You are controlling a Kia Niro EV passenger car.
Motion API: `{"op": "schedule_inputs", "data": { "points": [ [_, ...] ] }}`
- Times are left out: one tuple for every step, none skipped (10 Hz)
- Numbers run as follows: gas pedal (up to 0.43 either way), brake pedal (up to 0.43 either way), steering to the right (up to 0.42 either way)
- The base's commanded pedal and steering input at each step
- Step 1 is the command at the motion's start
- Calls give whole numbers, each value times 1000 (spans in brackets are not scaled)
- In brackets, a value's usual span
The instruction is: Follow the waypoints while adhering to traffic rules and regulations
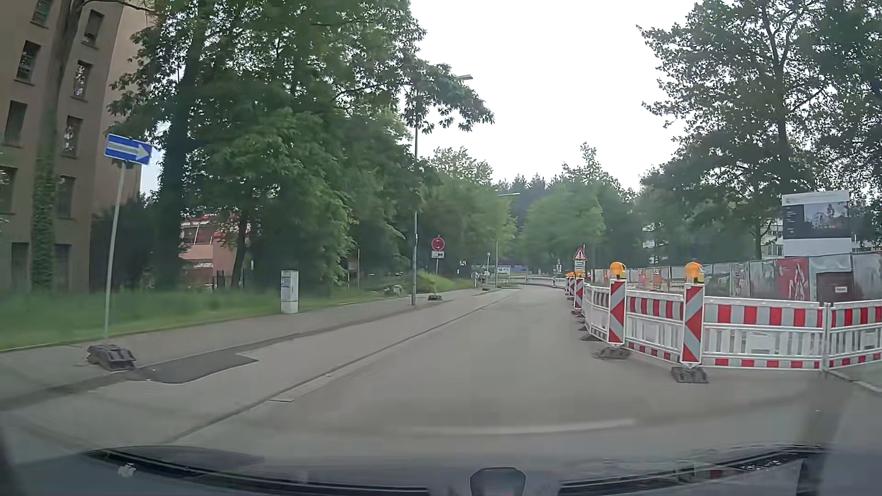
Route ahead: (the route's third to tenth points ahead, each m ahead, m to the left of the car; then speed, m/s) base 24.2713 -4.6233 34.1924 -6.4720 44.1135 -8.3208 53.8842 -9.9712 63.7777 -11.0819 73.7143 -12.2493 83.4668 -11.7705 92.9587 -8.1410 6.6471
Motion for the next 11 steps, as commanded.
{"op": "schedule_inputs", "data": {
  "points": [
    [67, 0, 30],
    [67, 0, 34],
    [67, 0, 39],
    [67, 0, 43],
    [67, 0, 45],
    [67, 0, 46],
    [67, 0, 47],
    [67, 0, 48],
    [67, 0, 48],
    [67, 0, 49],
    [67, 0, 50]
  ]
}}
